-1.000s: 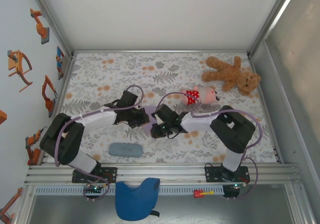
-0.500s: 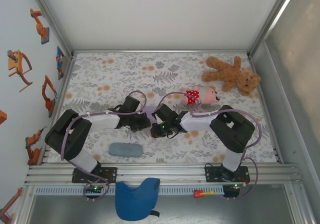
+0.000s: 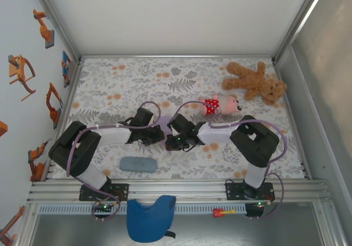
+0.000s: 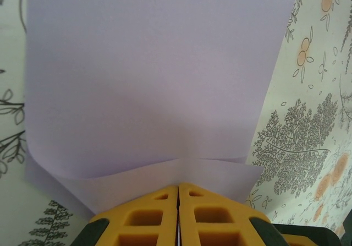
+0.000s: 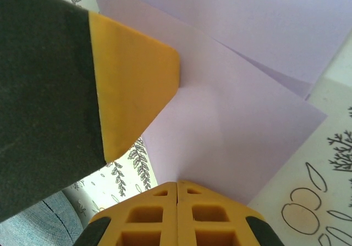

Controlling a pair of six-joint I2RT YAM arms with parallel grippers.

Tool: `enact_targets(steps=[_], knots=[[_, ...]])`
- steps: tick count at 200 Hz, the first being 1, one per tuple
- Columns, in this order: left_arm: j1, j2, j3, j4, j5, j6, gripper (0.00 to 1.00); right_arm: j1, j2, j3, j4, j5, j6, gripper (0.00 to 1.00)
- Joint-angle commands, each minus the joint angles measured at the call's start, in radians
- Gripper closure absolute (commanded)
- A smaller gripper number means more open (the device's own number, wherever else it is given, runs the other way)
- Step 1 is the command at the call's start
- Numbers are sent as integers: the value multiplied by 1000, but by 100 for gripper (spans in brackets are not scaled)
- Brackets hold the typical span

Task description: Fold a paper plane with a square sheet of paper (pick it up from the middle)

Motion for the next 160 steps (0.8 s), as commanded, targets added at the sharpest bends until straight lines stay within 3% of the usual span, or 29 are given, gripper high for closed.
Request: enact_targets(steps=[1, 77, 160], knots=[[43, -3, -50, -31, -112, 43, 91, 17, 90, -39, -171, 96, 24, 100], [210, 8, -54, -22, -97, 131, 91, 17, 97, -52, -208, 123, 36, 100], [280, -3, -111, 76, -99, 144, 90, 17, 74, -44, -173, 96, 37, 100]])
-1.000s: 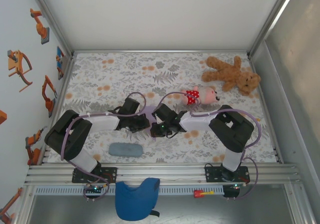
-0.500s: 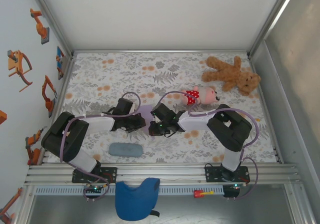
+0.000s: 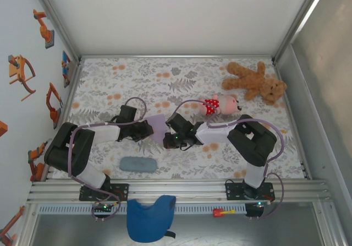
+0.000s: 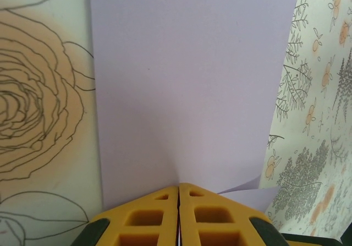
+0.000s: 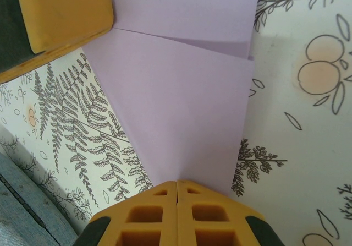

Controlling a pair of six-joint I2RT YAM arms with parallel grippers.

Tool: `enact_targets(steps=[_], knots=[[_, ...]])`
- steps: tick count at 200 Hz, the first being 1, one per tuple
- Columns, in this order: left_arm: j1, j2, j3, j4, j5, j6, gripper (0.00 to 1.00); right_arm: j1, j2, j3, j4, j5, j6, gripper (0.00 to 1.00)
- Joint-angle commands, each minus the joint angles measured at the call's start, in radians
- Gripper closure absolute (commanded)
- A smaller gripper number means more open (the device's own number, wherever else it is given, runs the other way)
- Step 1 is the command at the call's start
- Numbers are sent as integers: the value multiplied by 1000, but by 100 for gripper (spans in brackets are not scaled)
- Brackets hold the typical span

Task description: Fold a paper plane with a square sheet of paper (pick it up from the middle)

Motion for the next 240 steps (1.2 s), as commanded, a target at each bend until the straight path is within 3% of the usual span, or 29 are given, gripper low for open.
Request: enact_targets(steps=[1, 70, 128, 160, 183, 240], knots=[[52, 19, -49, 22, -192, 37, 90, 9, 51, -61, -225, 41, 11, 100], [85, -84, -121, 142, -187, 23, 82, 8, 27, -72, -124, -17, 35, 100], [93, -311, -93, -6, -181, -25, 69, 3, -95, -19, -10, -20, 13, 100], [91, -380, -89, -83, -124, -88, 52, -7, -152, -30, 101, 30, 45, 84], [84, -392, -101, -89, -62, -144, 42, -18, -137, -26, 119, 69, 64, 79], [21, -377, -125, -70, -21, -228, 39, -33, -65, -14, 118, 100, 80, 77]])
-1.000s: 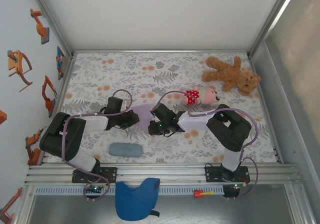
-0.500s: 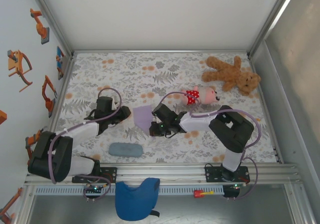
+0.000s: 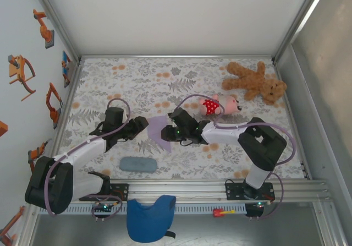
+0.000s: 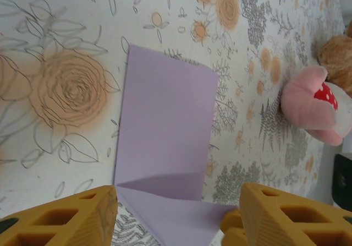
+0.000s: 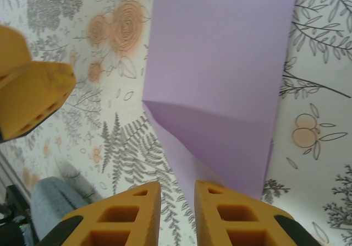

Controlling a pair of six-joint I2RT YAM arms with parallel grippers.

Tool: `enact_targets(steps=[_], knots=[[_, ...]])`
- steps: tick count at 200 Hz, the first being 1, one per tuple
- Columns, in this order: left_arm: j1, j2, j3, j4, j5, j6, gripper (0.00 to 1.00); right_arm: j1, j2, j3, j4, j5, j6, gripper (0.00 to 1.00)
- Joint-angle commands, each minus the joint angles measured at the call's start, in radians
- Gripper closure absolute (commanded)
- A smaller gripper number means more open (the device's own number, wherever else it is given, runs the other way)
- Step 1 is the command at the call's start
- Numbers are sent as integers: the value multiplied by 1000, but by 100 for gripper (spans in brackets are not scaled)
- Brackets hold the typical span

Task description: Fold a paper plane with a square sheet of paper (pick it up from the middle)

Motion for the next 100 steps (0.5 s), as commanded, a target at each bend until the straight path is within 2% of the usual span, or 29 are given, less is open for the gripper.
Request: enact_targets(steps=[1, 56, 73, 100], knots=[[-26, 1, -17, -15, 30, -54, 39, -11, 33, 14, 7, 41, 17, 77], [-64, 89, 10, -21, 23, -72, 40, -31, 90, 25, -11, 30, 22, 78], [-67, 123, 22, -24, 25, -82, 43, -34, 104, 25, -17, 25, 24, 78], [-70, 160, 37, -12, 33, -90, 55, -35, 112, 20, -17, 19, 26, 79]])
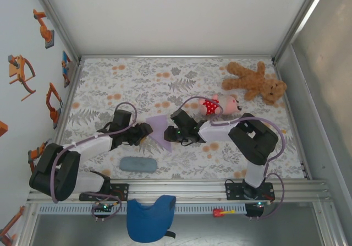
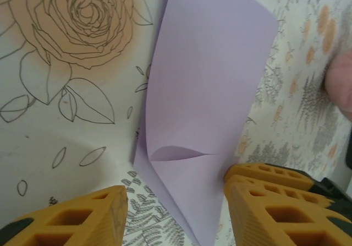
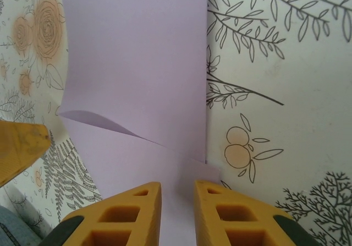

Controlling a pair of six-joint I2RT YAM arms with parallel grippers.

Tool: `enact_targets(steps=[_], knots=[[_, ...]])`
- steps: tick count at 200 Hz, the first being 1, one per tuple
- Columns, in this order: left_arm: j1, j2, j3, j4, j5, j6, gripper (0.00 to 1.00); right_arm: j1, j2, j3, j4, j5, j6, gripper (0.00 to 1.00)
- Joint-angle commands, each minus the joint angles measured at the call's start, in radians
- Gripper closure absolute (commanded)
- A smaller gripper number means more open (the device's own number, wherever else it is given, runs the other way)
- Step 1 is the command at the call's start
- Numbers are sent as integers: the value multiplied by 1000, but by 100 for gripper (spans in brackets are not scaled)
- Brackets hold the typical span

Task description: Fold a paper plane with a square sheet of paper (pick it up from the middle)

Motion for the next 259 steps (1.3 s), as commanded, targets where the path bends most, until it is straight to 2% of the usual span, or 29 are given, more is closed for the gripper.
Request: enact_targets(steps=[1, 16, 86, 120, 168, 229, 259], knots=[[-9, 25, 32, -4, 19, -19, 56, -3, 21, 12, -16, 8, 13, 79], [-9, 35, 40, 1, 21, -17, 61, -5, 22, 10, -18, 8, 12, 79], [-9, 104, 74, 0, 18, 7, 61, -12, 20, 3, -18, -1, 9, 80], [-9, 127, 83, 54, 45, 11, 67, -14, 16, -1, -11, -7, 7, 81], [1, 128, 71, 141, 136, 41, 68, -20, -3, -21, 29, -19, -3, 82], [50, 172, 92, 104, 243, 117, 68, -28, -6, -22, 35, -30, -30, 81], [57, 218, 113, 113, 281, 127, 73, -27, -7, -28, 44, -32, -38, 81]])
